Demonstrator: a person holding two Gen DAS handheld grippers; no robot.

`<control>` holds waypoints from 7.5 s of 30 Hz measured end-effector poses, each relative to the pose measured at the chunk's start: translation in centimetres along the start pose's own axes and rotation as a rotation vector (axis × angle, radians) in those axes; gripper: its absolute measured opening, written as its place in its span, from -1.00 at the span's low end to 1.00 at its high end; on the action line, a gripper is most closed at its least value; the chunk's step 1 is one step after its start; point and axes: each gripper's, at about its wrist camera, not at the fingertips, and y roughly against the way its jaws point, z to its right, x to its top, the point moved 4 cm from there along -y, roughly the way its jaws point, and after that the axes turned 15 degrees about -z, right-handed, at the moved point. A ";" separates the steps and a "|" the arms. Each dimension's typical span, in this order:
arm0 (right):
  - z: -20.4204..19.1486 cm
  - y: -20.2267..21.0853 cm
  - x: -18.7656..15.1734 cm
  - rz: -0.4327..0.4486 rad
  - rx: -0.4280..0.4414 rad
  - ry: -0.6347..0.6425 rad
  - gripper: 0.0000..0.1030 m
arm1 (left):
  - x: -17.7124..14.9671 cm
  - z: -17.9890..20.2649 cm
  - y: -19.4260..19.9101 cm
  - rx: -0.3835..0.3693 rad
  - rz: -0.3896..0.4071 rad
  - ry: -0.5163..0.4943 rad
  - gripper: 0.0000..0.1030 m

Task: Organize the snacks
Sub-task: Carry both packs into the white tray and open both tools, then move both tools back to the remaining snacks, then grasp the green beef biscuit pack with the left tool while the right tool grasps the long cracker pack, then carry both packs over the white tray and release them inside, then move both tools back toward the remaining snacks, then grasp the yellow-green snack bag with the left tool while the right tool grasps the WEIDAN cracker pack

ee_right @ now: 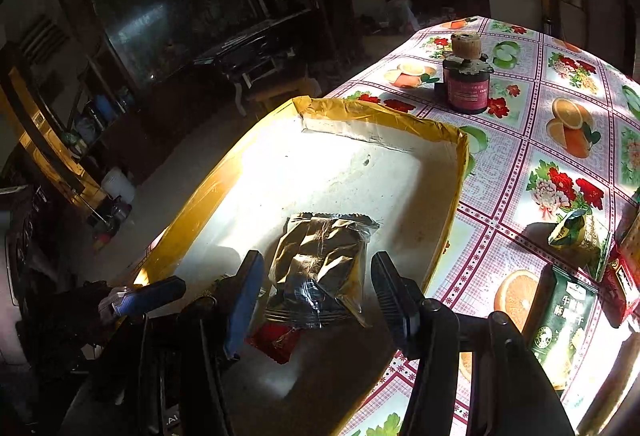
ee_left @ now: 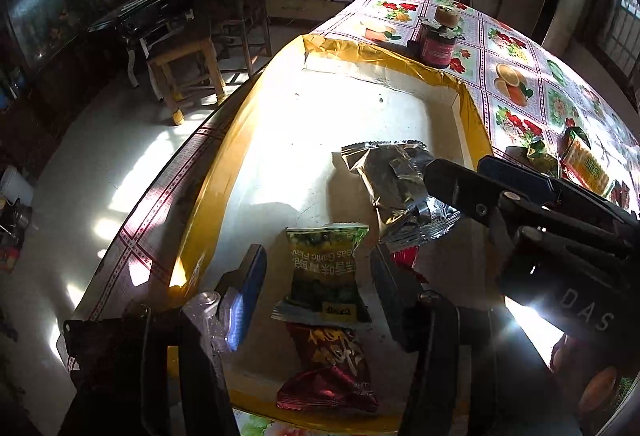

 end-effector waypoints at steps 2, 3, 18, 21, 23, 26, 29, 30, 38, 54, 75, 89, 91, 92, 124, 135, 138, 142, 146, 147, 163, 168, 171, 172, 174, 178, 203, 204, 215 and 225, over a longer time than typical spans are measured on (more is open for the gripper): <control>0.4 1.7 -0.5 0.033 -0.002 -0.013 0.17 | -0.1 0.1 0.8 0.005 0.024 0.008 0.11; 0.8 2.5 -0.9 0.048 -0.005 -0.021 0.18 | -0.1 0.3 1.2 0.005 0.034 0.006 0.16; 12.3 10.1 -12.4 0.106 -0.117 -0.323 0.23 | -0.8 8.8 3.4 -0.066 0.059 -0.116 0.23; 14.0 11.0 -14.1 0.109 -0.134 -0.369 0.23 | -1.1 10.9 3.4 -0.076 0.053 -0.153 0.23; 15.0 11.6 -14.9 0.116 -0.142 -0.393 0.22 | -1.3 12.1 3.4 -0.084 0.049 -0.172 0.24; 16.1 12.3 -15.5 0.125 -0.158 -0.416 0.23 | -1.4 13.6 3.2 -0.089 0.045 -0.195 0.31; 16.8 12.6 -15.7 0.127 -0.194 -0.432 0.26 | -1.1 14.9 2.6 -0.094 0.029 -0.203 0.36; 17.0 12.6 -15.6 0.124 -0.211 -0.435 0.27 | -0.9 15.5 2.3 -0.103 0.017 -0.209 0.36; 19.3 11.7 -14.6 0.085 -0.396 -0.485 0.48 | 0.8 19.4 -0.9 -0.117 -0.055 -0.228 0.42; 21.3 9.7 -13.0 0.018 -0.500 -0.476 0.59 | 3.0 23.9 -5.8 -0.068 -0.125 -0.264 0.60; 18.8 15.5 -15.2 0.142 -0.388 -0.451 -0.03 | 0.2 21.2 -0.1 -0.131 -0.039 -0.268 -0.16; 11.2 12.6 -12.9 0.114 -0.263 -0.304 -0.03 | -1.0 12.6 3.6 -0.103 0.044 -0.160 -0.15; 10.0 12.0 -12.7 0.106 -0.242 -0.281 -0.03 | -1.0 11.7 3.6 -0.103 0.044 -0.148 -0.15; 9.5 11.7 -12.5 0.101 -0.236 -0.267 -0.03 | -1.1 11.2 3.6 -0.101 0.046 -0.141 -0.15; 1.5 -0.6 3.5 -0.020 -0.032 -0.094 -0.02 | 3.5 0.3 -1.1 -0.067 -0.039 0.038 -0.15; 2.0 -4.9 6.5 -0.089 -0.052 -0.071 -0.02 | 4.8 -0.4 -3.3 -0.069 -0.079 0.063 -0.15; 2.2 -5.3 6.5 -0.095 -0.056 -0.074 -0.02 | 4.8 -0.5 -3.4 -0.072 -0.081 0.071 -0.15; 2.4 -5.5 6.4 -0.101 -0.058 -0.078 -0.02 | 4.8 -0.5 -3.4 -0.069 -0.083 0.068 -0.15; 2.4 -5.0 6.2 -0.096 -0.049 -0.088 -0.01 | 4.8 -0.5 -3.3 -0.080 -0.091 0.072 -0.14; 2.5 -4.7 6.1 -0.091 -0.046 -0.092 0.00 | 4.8 -0.5 -3.1 -0.083 -0.090 0.073 -0.12; 7.2 4.9 0.6 0.065 -0.037 -0.200 0.16 | 3.6 2.9 1.2 -0.105 -0.028 0.029 0.37; 10.8 7.6 -2.8 0.094 -0.065 -0.271 0.20 | 3.2 6.1 1.8 -0.125 -0.025 -0.023 0.38; 13.1 9.3 -4.9 0.114 -0.091 -0.311 0.23 | 2.9 8.1 2.1 -0.136 -0.025 -0.057 0.39; 13.7 9.7 -5.5 0.118 -0.097 -0.322 0.24 | 2.8 8.8 2.3 -0.140 -0.024 -0.068 0.39; 15.3 10.6 -6.7 0.124 -0.113 -0.350 0.24 | 2.6 10.2 2.5 -0.146 -0.024 -0.092 0.39; 17.8 12.0 -8.6 0.132 -0.142 -0.382 0.24 | 2.3 12.9 2.5 -0.153 -0.028 -0.135 0.43; 26.1 11.6 -4.0 0.154 -0.202 -0.334 0.26 | 4.4 19.6 -0.6 -0.125 -0.102 -0.174 0.44; 26.2 11.0 -3.3 0.139 -0.208 -0.313 0.26 | 4.5 19.6 -0.8 -0.121 -0.103 -0.172 0.44; 22.9 11.4 -10.6 -0.067 -0.182 -0.228 -0.45 | 6.1 20.4 -3.1 -0.104 -0.139 -0.156 0.44; 22.4 12.3 -10.6 0.005 -0.185 -0.247 -0.16 | 9.5 24.6 -5.7 -0.019 -0.144 -0.180 0.44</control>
